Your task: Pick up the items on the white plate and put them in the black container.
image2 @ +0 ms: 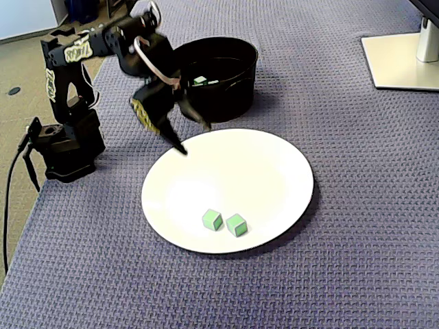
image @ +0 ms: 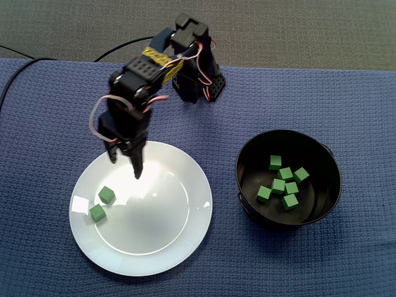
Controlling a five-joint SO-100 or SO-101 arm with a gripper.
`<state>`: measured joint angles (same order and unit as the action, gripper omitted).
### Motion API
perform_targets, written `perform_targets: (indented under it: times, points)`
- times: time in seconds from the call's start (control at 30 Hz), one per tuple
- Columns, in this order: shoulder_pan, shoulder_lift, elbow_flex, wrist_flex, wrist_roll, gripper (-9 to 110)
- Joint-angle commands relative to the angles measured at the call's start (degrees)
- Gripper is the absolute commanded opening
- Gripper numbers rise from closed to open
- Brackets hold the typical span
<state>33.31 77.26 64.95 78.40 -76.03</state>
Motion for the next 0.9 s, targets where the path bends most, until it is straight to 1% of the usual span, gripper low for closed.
perform_targets:
  times: [0.0, 0.27, 0.67, 0.87]
  points:
    - [3.25, -3.69, -4.83, -2.11, -1.41, 24]
    - [5.27, -12.83, -11.16, -2.99, -2.55, 25]
    - [6.86, -20.13, -11.6, -8.88, -3.43, 27]
    - [4.83, -23.29, -12.3, -9.23, -1.76, 27]
